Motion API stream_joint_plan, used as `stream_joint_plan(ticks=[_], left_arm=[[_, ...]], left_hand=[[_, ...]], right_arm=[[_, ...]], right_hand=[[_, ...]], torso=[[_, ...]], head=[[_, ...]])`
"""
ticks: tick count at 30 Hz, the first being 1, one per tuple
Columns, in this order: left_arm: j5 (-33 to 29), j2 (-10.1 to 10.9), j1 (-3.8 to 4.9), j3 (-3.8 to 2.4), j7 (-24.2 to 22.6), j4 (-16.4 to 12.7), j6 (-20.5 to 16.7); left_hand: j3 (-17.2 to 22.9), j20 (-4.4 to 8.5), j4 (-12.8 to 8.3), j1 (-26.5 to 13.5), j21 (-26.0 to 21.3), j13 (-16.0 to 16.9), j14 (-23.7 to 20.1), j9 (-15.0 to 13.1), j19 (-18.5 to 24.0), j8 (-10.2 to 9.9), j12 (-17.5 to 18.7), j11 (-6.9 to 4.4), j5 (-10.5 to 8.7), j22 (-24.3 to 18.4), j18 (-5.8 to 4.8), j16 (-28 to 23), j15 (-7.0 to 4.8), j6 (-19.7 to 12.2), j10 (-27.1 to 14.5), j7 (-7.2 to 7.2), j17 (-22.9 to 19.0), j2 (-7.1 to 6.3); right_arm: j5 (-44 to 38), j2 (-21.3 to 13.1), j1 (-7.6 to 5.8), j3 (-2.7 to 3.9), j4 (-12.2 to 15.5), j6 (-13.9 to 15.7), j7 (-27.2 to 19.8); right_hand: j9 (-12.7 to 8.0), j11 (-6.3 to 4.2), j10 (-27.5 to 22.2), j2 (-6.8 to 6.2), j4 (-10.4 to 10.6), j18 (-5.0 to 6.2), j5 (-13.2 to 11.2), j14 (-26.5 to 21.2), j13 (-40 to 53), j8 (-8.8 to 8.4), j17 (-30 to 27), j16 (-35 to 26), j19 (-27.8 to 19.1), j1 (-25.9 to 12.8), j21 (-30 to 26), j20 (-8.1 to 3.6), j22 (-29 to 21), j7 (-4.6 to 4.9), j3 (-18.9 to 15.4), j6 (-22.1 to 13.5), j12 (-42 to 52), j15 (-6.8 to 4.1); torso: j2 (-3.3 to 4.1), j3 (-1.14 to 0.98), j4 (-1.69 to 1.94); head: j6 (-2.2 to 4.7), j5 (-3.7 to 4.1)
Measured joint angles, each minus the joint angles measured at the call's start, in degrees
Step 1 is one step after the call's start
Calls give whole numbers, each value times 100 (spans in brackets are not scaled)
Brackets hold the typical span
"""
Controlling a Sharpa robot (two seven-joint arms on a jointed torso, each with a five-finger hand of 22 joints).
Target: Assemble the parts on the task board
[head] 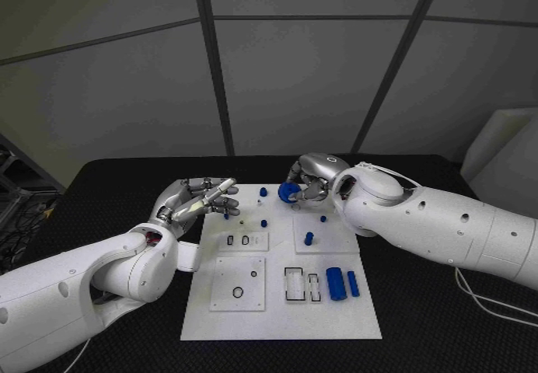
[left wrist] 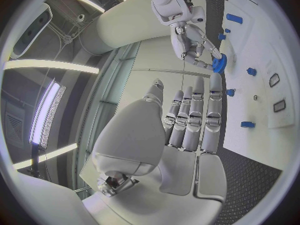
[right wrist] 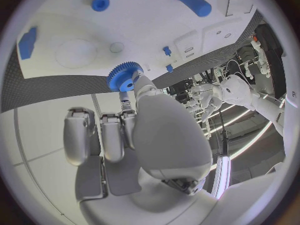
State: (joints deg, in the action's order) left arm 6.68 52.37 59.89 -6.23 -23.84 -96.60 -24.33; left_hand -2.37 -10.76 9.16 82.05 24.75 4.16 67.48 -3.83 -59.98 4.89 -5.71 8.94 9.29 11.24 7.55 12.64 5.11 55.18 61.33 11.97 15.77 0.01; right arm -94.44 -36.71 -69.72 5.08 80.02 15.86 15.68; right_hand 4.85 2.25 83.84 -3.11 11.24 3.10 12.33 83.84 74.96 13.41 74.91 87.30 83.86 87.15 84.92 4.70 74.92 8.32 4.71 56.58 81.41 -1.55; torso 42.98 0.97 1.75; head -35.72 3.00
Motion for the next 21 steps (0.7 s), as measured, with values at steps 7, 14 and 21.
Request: stream_joint_plan(ticks=[7,14,21], left_arm=[[0,1,0,0,0,10,3],[0,-1,0,0,0,28,5],[0,-10,0,-1,0,30,6]], left_hand=[[0,0,0,0,0,0,0,0,0,0,0,0,0,0,0,0,0,0,0,0,0,0],[0,0,0,0,0,0,0,0,0,0,0,0,0,-1,0,0,0,0,0,0,11,0],[0,0,0,0,0,0,0,0,0,0,0,0,0,-1,0,0,0,0,0,0,11,0]], right_arm=[[-283,429,0,-4,-159,175,-2],[-426,761,13,-74,-468,245,-4],[-483,1010,28,-160,-708,236,-33]], right_hand=[[0,0,0,6,-18,0,15,20,3,-33,0,0,21,-6,24,-21,0,0,18,0,0,-20],[0,0,0,4,-22,0,15,20,4,-52,0,0,21,-7,24,-21,0,0,20,0,0,-20],[0,0,0,3,-37,1,15,20,7,-80,0,0,21,-7,24,-21,0,0,39,1,0,-19]], torso=[[-1,8,11],[10,8,11],[14,5,11]], head=[[-5,-15],[-13,-32],[-50,-49]])
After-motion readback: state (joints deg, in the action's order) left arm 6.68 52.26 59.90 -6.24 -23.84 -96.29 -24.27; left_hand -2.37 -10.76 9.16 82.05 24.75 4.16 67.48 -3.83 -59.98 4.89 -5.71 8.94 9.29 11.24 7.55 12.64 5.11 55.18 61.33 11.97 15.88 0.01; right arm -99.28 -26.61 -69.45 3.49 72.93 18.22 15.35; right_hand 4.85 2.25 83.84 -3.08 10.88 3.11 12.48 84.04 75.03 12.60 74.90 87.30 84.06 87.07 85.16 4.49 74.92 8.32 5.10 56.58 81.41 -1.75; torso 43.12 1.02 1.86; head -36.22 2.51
